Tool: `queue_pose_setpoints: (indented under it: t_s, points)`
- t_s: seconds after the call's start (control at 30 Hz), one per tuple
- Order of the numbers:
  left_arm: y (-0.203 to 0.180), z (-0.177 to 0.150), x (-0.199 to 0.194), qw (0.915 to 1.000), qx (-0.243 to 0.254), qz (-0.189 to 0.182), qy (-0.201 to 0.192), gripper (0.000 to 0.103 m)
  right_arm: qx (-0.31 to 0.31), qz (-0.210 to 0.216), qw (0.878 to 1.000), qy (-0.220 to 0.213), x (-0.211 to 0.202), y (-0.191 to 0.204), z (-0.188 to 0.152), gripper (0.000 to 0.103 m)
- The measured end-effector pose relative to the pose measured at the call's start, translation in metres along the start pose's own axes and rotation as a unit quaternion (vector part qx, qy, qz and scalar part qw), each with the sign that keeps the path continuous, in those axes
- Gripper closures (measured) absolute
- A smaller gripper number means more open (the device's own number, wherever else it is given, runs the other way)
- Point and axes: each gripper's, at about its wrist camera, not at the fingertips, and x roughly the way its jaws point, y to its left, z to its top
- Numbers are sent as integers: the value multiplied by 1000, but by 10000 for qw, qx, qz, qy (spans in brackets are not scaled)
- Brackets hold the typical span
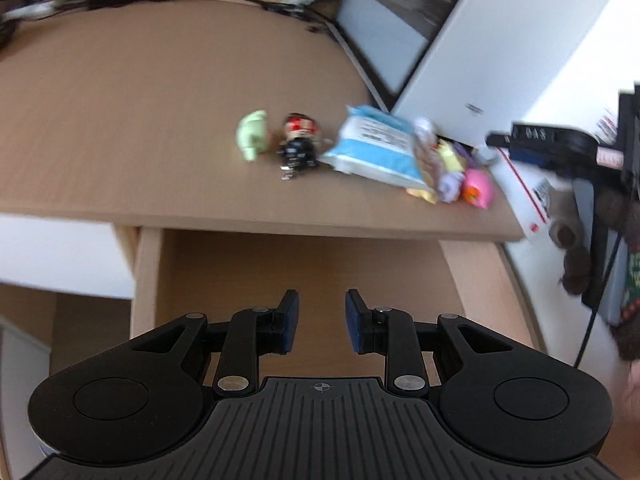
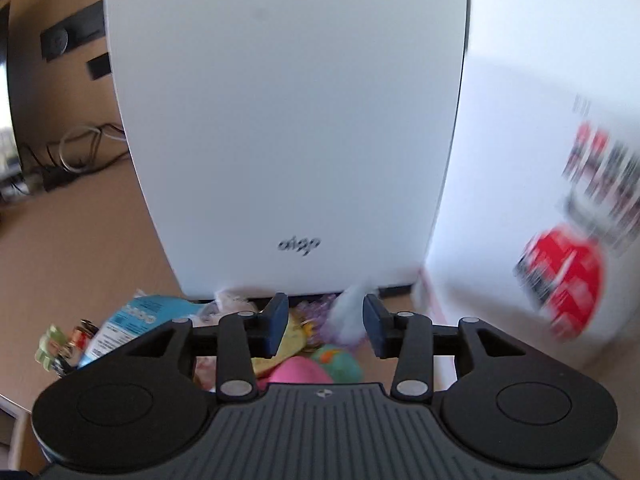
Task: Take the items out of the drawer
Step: 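Release the grey bunny onto the desk beside the other toys with the right tool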
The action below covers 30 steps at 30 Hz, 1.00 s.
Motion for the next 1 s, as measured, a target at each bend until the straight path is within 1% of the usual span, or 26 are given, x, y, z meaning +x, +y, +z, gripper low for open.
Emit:
queue_pose_setpoints:
  t_s: [0.1, 0.17, 0.23, 0.3, 0.37, 0.43, 0.53, 0.6, 0.67, 0.77, 0.83, 0.87, 0.93, 1.0]
  points:
    - [0, -9, -1, 9991, -297, 290, -94, 75, 184, 172, 9996, 135, 13, -3, -9, 62]
    - [0, -15, -6, 9978, -461, 430, -201, 75, 197, 220, 9995, 109, 17, -1, -17, 62]
    - [0, -24, -12, 9967, -540, 512, -310, 75, 134, 257, 9996, 24, 17, 4, -25, 62]
    - [1, -34, -19, 9962, -584, 551, -331, 75, 38, 328, 9995, -18, 13, 11, -32, 62]
    - [2, -43, -26, 9965, -561, 530, -308, 75, -128, 476, 9988, -45, 2, 20, -42, 58]
    - [3, -54, -36, 9967, -518, 519, -354, 75, -278, 691, 9972, -60, -13, 28, -51, 57]
    - [6, -72, -54, 9970, -423, 448, -471, 75, -320, 1017, 9943, 65, -42, 34, -67, 55]
    - [8, -87, -69, 9974, -284, 406, -528, 75, -416, 1120, 9928, 98, -66, 43, -84, 55]
    - [10, -105, -84, 9979, -171, 312, -536, 75, -545, 1161, 9917, 136, -95, 48, -106, 54]
    - [13, -135, -107, 9985, 46, 150, -521, 75, -532, 1203, 9911, 225, -142, 47, -142, 53]
    - [13, -153, -115, 9988, 171, 163, -424, 75, -484, 1242, 9907, 281, -168, 43, -165, 45]
    - [13, -164, -119, 9990, 226, 154, -357, 75, -467, 1202, 9911, 332, -179, 42, -177, 44]
    - [10, -182, -126, 9985, 438, 128, -296, 75, -446, 1109, 9916, 484, -201, 40, -200, 44]
    - [8, -202, -129, 9973, 645, 213, -294, 75, -460, 1037, 9916, 616, -213, 37, -221, 44]
